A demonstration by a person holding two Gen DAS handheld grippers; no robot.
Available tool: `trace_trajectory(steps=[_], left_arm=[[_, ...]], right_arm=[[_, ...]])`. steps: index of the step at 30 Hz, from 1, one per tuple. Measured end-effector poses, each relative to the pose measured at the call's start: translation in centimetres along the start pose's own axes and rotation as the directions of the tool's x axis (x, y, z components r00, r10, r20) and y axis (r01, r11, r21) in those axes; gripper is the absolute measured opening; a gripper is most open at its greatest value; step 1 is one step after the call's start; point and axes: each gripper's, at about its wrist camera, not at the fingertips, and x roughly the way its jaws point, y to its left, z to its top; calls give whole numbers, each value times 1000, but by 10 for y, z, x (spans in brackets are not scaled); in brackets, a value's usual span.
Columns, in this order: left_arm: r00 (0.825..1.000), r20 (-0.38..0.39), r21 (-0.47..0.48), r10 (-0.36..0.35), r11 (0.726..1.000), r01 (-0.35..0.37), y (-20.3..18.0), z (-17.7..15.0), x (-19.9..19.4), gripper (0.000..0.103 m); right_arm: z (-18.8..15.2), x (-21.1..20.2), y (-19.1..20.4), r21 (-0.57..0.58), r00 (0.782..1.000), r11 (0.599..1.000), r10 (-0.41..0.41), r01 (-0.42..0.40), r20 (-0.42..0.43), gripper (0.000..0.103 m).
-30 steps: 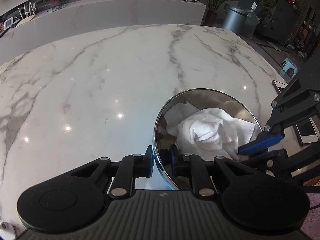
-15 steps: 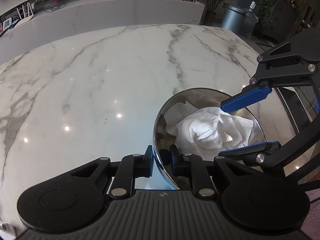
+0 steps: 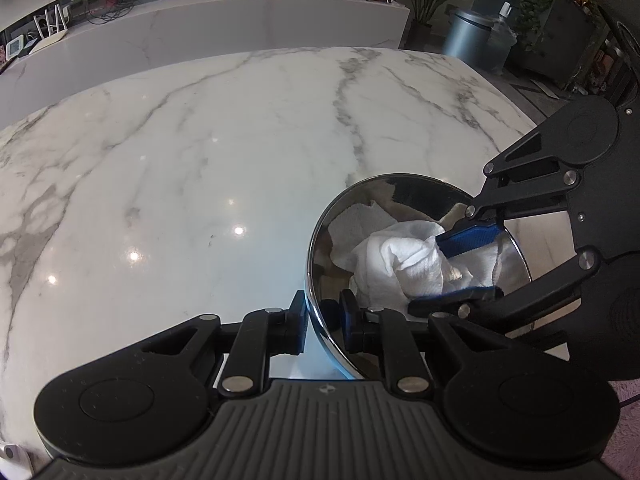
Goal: Clean bowl
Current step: 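Rub the cloth around the bowl wall with the right gripper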
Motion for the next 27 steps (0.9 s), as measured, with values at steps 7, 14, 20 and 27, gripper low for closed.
trace_trajectory(steps=[7,14,20,27], left_arm=[[999,-31,2,8,1000,-8,-4,-6,-4,25],[999,-37,11,-4,1000,4,-5,-5,-5,22],[1000,-29,5,-11,1000,11,-2,-3,-4,15],[999,-25,-5,-26,1000,26,1,-2,-3,15]], right_arm=[[2,3,-8,133,1000,991,9,-8,-6,26],[1,5,-7,151,1000,988,8,-8,1,26],[-2,-4,-3,117,999,992,46,-42,-30,26],[-2,-7,7,95,987,983,161,-158,-25,26]])
